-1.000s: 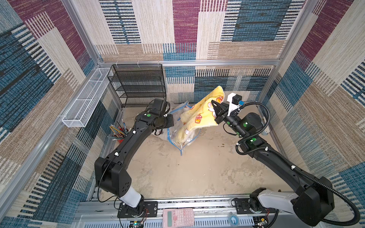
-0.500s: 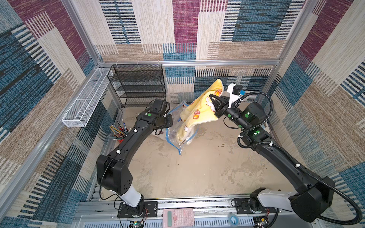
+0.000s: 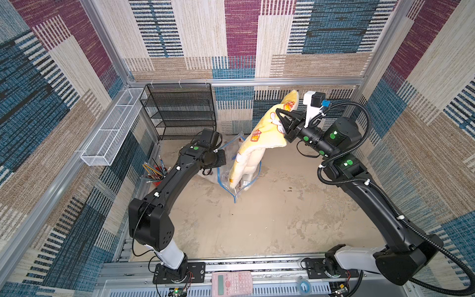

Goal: Take the blanket out of the vacuum bag
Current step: Take out the blanket from the vacuum bag, then place the blanket at the center of the board.

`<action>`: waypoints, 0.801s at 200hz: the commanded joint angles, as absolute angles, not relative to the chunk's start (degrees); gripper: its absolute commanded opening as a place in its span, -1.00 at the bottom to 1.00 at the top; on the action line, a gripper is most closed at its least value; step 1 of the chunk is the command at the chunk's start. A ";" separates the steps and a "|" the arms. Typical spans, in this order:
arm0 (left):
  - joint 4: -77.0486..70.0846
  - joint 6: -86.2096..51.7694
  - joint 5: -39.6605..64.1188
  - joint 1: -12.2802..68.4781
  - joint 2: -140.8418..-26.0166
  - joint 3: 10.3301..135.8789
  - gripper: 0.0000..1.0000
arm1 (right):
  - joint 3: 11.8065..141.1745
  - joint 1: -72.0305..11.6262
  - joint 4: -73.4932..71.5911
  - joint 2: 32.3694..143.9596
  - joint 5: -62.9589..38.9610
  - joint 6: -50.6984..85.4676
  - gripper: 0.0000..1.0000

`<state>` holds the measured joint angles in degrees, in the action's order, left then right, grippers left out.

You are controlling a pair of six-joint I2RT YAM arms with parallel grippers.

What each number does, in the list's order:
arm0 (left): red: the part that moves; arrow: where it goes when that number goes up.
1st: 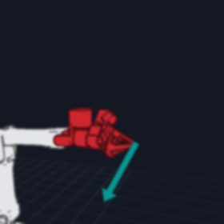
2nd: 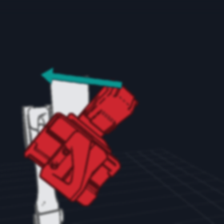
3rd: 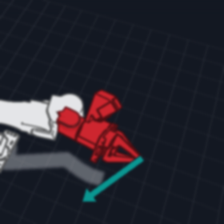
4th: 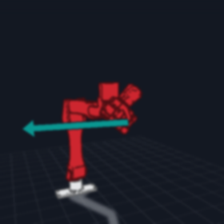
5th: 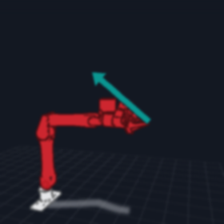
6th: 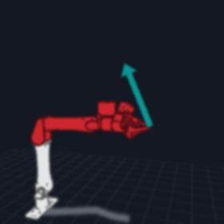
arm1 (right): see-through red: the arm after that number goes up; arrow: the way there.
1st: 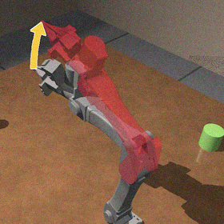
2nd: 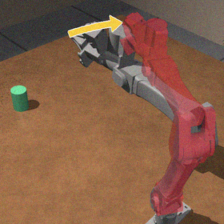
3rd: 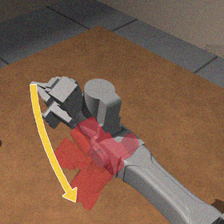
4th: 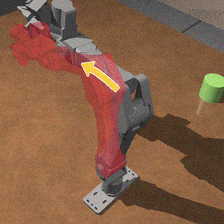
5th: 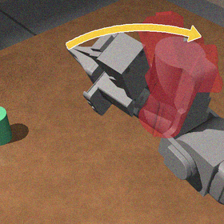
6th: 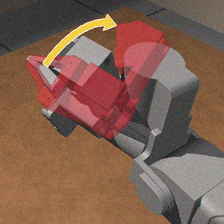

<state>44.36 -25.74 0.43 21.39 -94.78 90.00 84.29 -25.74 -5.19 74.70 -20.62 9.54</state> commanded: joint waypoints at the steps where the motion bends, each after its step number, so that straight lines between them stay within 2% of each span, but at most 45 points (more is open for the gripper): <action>1: 44.10 -26.34 0.66 21.25 -94.36 90.09 -1.00 | 85.28 -25.50 -4.38 74.75 -20.10 8.53 -1.00; 44: 43.88 -26.31 0.24 21.26 -93.97 89.90 -1.00 | 86.42 -21.36 0.58 72.67 -22.12 5.33 -1.00; 79: 43.84 -26.45 0.24 21.26 -93.91 89.75 -1.00 | 79.93 -16.77 0.86 66.48 -23.82 5.72 -1.00; 127: 43.66 -26.57 0.44 21.26 -93.67 89.71 -1.00 | 72.63 -13.41 1.06 57.78 -19.22 4.28 -1.00; 160: 43.60 -26.66 0.79 21.22 -93.74 89.72 -1.00 | 72.36 -12.97 -0.26 54.56 -17.58 3.48 -1.00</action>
